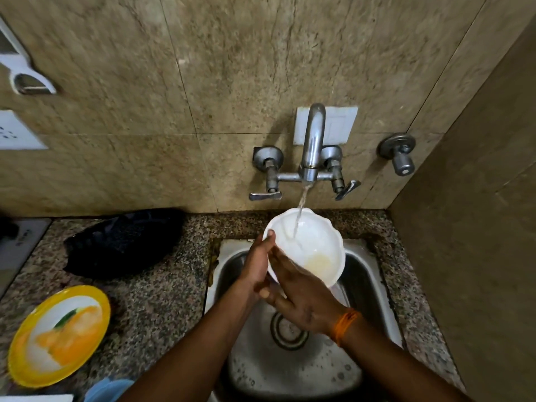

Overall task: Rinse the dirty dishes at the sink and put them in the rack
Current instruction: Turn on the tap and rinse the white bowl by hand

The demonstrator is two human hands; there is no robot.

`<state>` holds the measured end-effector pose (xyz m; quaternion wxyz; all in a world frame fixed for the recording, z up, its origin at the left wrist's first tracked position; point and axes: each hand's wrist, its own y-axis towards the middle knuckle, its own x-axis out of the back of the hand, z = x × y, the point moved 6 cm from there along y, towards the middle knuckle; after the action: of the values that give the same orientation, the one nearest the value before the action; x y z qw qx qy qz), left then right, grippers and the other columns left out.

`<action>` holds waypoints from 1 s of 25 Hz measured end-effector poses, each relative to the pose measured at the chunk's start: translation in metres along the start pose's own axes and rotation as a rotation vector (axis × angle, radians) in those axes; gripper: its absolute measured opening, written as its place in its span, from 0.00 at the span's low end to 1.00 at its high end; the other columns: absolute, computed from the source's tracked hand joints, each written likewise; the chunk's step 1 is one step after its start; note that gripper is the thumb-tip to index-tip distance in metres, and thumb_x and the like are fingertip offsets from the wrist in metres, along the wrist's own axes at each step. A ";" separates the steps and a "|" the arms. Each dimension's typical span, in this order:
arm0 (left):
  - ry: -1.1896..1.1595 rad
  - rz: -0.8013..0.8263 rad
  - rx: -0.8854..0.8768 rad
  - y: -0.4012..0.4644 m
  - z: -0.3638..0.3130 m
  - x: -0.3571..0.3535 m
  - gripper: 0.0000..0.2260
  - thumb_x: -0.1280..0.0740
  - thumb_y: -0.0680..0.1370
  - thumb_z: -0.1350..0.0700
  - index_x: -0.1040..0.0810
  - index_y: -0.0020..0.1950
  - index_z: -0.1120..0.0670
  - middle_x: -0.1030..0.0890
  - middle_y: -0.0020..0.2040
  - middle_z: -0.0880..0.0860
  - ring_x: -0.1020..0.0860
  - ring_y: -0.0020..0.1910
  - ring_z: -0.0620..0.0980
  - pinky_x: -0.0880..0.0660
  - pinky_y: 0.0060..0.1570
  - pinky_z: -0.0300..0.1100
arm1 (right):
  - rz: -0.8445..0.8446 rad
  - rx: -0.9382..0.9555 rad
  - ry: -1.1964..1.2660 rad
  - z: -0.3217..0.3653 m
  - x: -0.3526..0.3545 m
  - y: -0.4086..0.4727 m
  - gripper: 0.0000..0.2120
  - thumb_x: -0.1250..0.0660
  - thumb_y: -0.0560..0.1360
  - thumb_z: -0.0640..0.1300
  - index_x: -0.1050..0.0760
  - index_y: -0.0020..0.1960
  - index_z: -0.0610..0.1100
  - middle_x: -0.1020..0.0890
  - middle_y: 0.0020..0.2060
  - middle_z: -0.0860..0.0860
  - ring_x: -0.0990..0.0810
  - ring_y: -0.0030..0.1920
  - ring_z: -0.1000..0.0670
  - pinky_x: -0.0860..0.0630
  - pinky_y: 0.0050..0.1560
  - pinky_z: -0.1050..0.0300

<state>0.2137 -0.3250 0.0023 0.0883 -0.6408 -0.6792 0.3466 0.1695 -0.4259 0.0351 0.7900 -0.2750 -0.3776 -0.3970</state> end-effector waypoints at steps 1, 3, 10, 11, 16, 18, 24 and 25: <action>-0.007 0.007 0.008 0.002 0.001 0.001 0.20 0.39 0.84 0.43 0.22 0.68 0.55 0.14 0.57 0.58 0.14 0.54 0.55 0.17 0.52 0.48 | 0.034 0.042 -0.049 0.000 0.001 -0.001 0.43 0.58 0.78 0.74 0.57 0.84 0.49 0.54 0.83 0.53 0.53 0.82 0.54 0.51 0.82 0.51; -0.030 0.037 0.035 0.004 0.006 0.003 0.23 0.38 0.83 0.39 0.24 0.72 0.51 0.15 0.61 0.58 0.16 0.59 0.60 0.19 0.59 0.59 | -0.002 -0.007 -0.261 -0.029 0.016 0.002 0.45 0.63 0.77 0.75 0.56 0.84 0.47 0.55 0.83 0.52 0.55 0.83 0.53 0.53 0.82 0.46; -0.007 0.078 0.012 0.003 -0.002 -0.015 0.11 0.39 0.85 0.47 0.19 0.56 0.50 0.16 0.62 0.56 0.17 0.53 0.48 0.24 0.58 0.44 | -0.043 -0.001 0.113 0.003 0.007 0.008 0.42 0.57 0.79 0.73 0.62 0.83 0.51 0.58 0.83 0.55 0.60 0.82 0.56 0.56 0.82 0.53; -0.014 0.089 0.050 0.000 0.003 -0.014 0.13 0.40 0.85 0.45 0.19 0.56 0.50 0.14 0.58 0.54 0.16 0.51 0.48 0.23 0.57 0.45 | -0.020 0.015 0.045 -0.007 0.014 0.006 0.41 0.58 0.79 0.73 0.61 0.83 0.51 0.58 0.83 0.56 0.60 0.82 0.55 0.56 0.82 0.51; 0.097 0.148 0.070 0.002 -0.002 -0.007 0.23 0.40 0.83 0.38 0.19 0.67 0.51 0.13 0.58 0.56 0.14 0.57 0.56 0.19 0.60 0.58 | -0.148 -0.148 -0.333 -0.054 0.034 0.003 0.44 0.66 0.77 0.74 0.60 0.83 0.47 0.62 0.82 0.54 0.65 0.82 0.49 0.62 0.81 0.45; 0.122 0.163 0.093 0.004 -0.005 -0.011 0.26 0.38 0.81 0.35 0.19 0.68 0.52 0.14 0.60 0.57 0.16 0.61 0.59 0.25 0.68 0.62 | -0.095 -0.054 -0.088 -0.024 0.017 0.001 0.44 0.66 0.76 0.74 0.59 0.83 0.48 0.60 0.81 0.55 0.61 0.82 0.52 0.62 0.81 0.52; 0.126 0.171 0.098 -0.005 0.003 -0.014 0.23 0.43 0.84 0.37 0.18 0.63 0.51 0.12 0.53 0.54 0.13 0.51 0.54 0.16 0.53 0.53 | -0.244 -0.253 -0.303 -0.067 0.054 0.004 0.46 0.67 0.76 0.74 0.59 0.84 0.45 0.58 0.83 0.47 0.60 0.83 0.47 0.62 0.81 0.46; 0.134 0.174 0.108 -0.009 0.004 -0.016 0.22 0.44 0.84 0.38 0.17 0.60 0.51 0.11 0.50 0.54 0.12 0.47 0.52 0.15 0.48 0.50 | -0.213 -0.237 -0.285 -0.065 0.052 0.008 0.47 0.67 0.76 0.74 0.58 0.84 0.44 0.57 0.83 0.48 0.59 0.83 0.47 0.62 0.81 0.47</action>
<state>0.2068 -0.3406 0.0091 0.1377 -0.7135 -0.5938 0.3455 0.2217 -0.4913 0.0394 0.6444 -0.3779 -0.4634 -0.4767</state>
